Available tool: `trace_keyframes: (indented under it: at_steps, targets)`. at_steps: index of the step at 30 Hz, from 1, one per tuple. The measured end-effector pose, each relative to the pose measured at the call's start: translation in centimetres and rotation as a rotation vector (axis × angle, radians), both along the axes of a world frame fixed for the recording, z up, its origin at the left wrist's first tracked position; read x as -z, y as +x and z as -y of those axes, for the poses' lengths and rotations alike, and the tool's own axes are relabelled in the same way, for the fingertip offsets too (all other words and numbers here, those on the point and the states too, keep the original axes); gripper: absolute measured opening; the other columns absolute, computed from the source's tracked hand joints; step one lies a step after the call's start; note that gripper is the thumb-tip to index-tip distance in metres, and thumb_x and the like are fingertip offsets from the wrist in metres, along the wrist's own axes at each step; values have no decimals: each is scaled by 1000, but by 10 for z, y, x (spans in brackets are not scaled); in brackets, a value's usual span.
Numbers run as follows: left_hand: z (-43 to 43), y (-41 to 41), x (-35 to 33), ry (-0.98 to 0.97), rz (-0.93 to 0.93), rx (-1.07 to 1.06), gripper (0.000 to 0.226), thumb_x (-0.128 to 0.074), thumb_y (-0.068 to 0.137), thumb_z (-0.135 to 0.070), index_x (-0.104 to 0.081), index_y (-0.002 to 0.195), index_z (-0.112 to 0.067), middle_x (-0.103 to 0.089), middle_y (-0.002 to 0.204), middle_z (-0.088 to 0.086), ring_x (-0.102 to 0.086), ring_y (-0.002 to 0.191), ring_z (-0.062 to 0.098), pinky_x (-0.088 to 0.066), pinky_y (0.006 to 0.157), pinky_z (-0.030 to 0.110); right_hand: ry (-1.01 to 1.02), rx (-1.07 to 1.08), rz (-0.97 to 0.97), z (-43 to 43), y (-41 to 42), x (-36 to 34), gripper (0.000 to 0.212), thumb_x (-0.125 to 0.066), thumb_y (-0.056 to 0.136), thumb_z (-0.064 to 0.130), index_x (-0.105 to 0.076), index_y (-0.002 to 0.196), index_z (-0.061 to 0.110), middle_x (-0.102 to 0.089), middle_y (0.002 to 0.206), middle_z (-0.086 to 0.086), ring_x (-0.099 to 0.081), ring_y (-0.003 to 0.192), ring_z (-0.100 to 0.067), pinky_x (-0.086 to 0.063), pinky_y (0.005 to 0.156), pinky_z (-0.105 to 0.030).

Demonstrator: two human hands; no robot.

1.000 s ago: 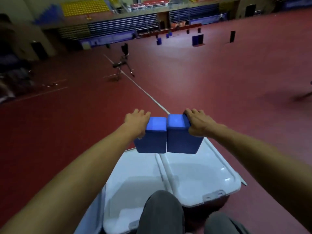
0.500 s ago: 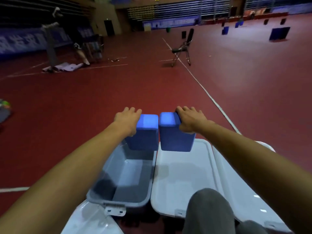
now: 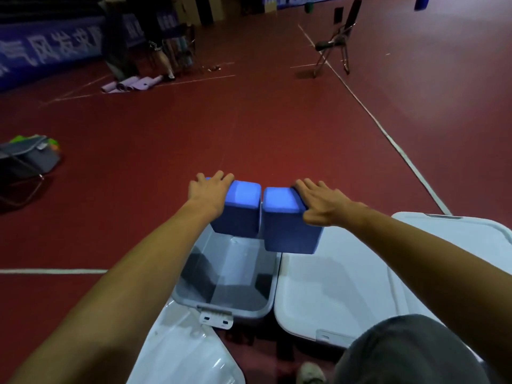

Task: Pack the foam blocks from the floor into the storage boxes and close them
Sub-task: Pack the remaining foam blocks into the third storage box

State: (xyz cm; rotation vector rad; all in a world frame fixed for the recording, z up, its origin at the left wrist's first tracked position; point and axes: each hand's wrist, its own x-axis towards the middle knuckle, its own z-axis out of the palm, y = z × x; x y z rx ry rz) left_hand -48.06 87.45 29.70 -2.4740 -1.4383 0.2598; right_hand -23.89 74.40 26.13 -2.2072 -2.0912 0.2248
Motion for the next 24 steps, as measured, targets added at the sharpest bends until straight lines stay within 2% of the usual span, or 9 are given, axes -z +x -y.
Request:
trace_keyframes:
  at_steps: [4,7,12,16,20,24]
  targets:
    - [-23,-6,16,20,20,-43,80,-71,78,-4,-30,139,-33,-39,134,-3,-47,118,39,-40,69,40,13,4,-76,-28,-1,17,66,-51,72,29,-33,134,21,-41,122,-5,-37,94,-28,-36,69,-41]
    - [-50,-8,31,45,10,-44,85,-73,78,-6,-27,143,-34,-38,137,-5,-47,118,37,-39,68,39,4,-10,-128,-57,-2,35,72,-46,63,33,-33,134,22,-40,121,-3,-40,96,-30,-38,68,-41]
    - [-100,-10,71,56,34,-75,91,-74,77,-5,-23,146,-34,-35,140,-5,-47,116,35,-43,65,38,25,-30,-115,-112,-7,74,77,-61,70,24,-30,140,24,-38,124,-1,-40,99,-29,-46,65,-44]
    - [-140,-15,115,42,71,-97,91,-70,81,-4,-20,151,-34,-31,146,-4,-48,116,36,-48,71,42,-4,-39,-125,-156,-7,112,83,-66,73,23,-26,146,24,-37,129,-1,-43,107,-31,-54,75,-49]
    - [-170,-18,166,-11,52,-111,89,-68,84,-4,-19,151,-35,-28,150,-5,-50,116,36,-48,72,42,-79,-12,-139,-192,-6,158,86,-69,76,23,-24,149,22,-39,135,-4,-47,113,-34,-49,85,-47]
    - [-188,-14,215,-48,-41,-93,94,-70,82,-4,-17,154,-34,-29,149,-4,-49,118,35,-48,74,40,-156,-5,-88,-218,-4,209,96,-74,77,30,-18,154,23,-38,147,-5,-44,128,-34,-47,100,-50]
